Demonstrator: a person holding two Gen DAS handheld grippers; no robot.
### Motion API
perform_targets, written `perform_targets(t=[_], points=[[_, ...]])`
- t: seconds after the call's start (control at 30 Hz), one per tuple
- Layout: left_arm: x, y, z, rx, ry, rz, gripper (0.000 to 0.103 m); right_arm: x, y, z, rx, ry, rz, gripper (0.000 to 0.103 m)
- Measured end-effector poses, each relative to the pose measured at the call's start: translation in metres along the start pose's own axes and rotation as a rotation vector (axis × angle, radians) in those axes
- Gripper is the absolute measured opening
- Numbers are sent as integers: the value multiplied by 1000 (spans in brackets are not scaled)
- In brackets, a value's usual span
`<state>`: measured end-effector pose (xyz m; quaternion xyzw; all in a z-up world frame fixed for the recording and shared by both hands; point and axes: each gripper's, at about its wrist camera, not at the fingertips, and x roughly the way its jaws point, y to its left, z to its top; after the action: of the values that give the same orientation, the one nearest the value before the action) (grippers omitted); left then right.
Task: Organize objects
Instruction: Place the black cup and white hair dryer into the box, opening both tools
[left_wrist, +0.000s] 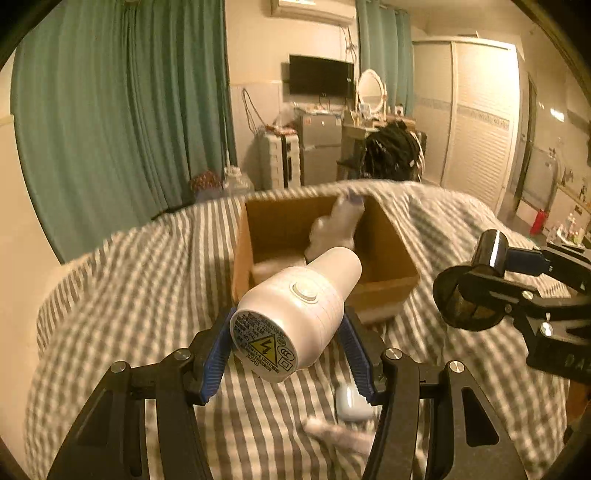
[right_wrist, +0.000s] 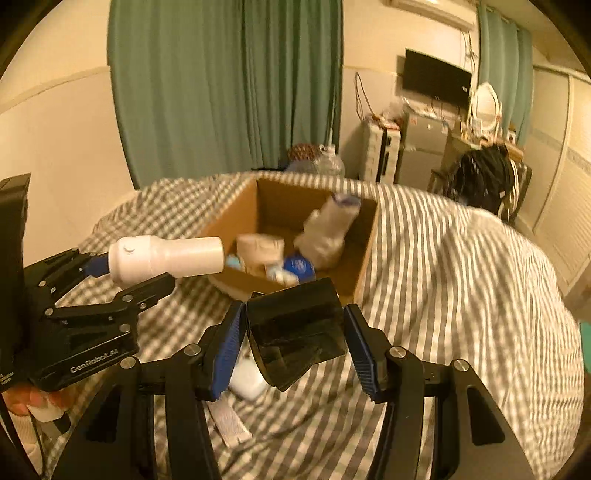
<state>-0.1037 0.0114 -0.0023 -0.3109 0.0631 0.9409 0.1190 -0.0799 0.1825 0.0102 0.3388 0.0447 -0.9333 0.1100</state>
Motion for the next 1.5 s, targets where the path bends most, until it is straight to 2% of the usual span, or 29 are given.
perform_targets(t=[0.13,0.3,0.5,0.63,0.73,0.9,1.0,1.17,1.23,1.27,1.4,1.5], points=[[5,7,34,-12,-40,-2,58,-4,1,29,-20,-56,3,54],[30,14,70,-13,-62,21,58,7,-4,71,-23,-104,17,54],[83,28,94,-25,-35,40,58,53,-15,102,-26,-81,30,54],[121,35,91,-37,-5,36,58,103,-26,103,10,-11,47,54],[149,40,76,-48,32,20,58,141,-36,90,55,48,65,54],[170,33,61,-8,60,27,58,182,-45,69,66,128,74,54],[170,26,60,31,45,55,58,185,-53,66,80,129,93,54],[155,23,66,28,-4,25,60,173,-61,65,111,91,124,58],[145,21,66,33,-9,38,81,161,-64,66,135,70,136,65],[140,21,67,35,-14,47,85,154,-66,67,144,52,136,66],[113,23,68,31,-34,56,88,119,-66,75,147,-5,120,66],[89,29,65,2,-34,71,96,85,-60,78,125,-49,98,66]])
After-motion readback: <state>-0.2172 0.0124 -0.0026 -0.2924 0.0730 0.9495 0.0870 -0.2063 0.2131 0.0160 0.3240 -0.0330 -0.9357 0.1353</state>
